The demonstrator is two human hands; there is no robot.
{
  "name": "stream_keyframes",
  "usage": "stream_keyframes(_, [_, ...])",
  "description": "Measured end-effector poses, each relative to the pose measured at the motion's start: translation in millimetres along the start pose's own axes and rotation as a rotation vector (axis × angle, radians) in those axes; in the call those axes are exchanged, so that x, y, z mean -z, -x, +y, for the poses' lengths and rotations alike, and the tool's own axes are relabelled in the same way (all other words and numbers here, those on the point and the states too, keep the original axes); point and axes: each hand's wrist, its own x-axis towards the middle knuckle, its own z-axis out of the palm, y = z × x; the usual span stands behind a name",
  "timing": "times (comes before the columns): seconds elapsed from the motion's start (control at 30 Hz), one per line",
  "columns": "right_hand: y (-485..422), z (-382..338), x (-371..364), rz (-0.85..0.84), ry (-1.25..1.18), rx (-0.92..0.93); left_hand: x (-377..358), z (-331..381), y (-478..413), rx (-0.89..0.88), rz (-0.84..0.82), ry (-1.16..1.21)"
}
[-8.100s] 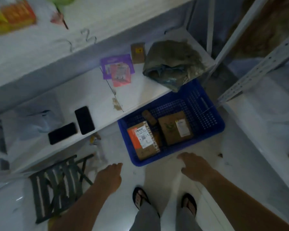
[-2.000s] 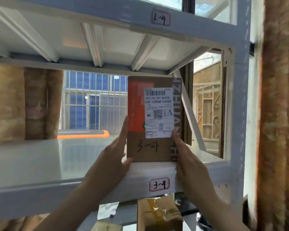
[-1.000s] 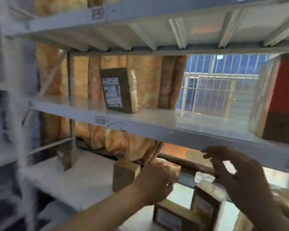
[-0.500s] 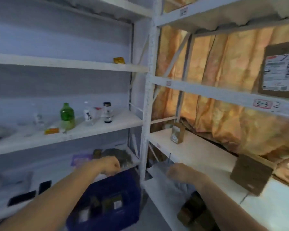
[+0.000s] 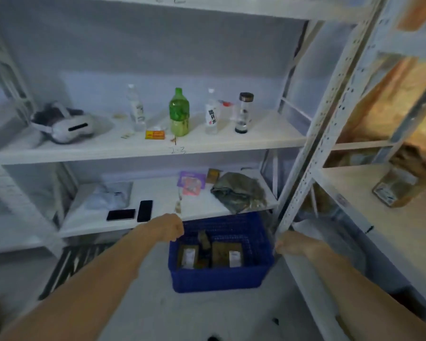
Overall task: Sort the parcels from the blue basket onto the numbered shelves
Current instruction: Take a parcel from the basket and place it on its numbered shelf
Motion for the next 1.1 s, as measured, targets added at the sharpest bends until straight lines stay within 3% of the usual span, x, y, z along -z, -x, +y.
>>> stream_keyframes(0.2, [-112.9,-12.1,20.0,-0.046,-0.087,0.112,17.7,31.9,-109.1,0.010,-0.002,-0.082])
stream_keyframes(0.37, [-206.0,11.5,5.4,-0.053,-0.124,0.015,-21.5,36.1,-195.9,0.032,-0.087,-0.130])
stream_keyframes(0.6, [-324.0,56.7,-75.1,-0.076,-0.242,-0.137,-122.7,-12.6,-309.1,0.097,-0.307,-0.124])
stream_keyframes(0.77, [-422.4,87.5,-153.2,-0.032,-0.178,-0.146,-224.4,-46.0,-451.2,-0.011,-0.353,-0.177])
stream_keyframes(0.97, [-553.6,112.9,-240.0,0.011,-0.118,-0.231,-363.8,-87.6,-589.5,0.063,-0.341,0.208])
stream_keyframes(1.1, [-629.6,126.0,-281.9,-0.057,-0.068,-0.334,-435.3,-117.2,-639.6,0.090,-0.397,0.311])
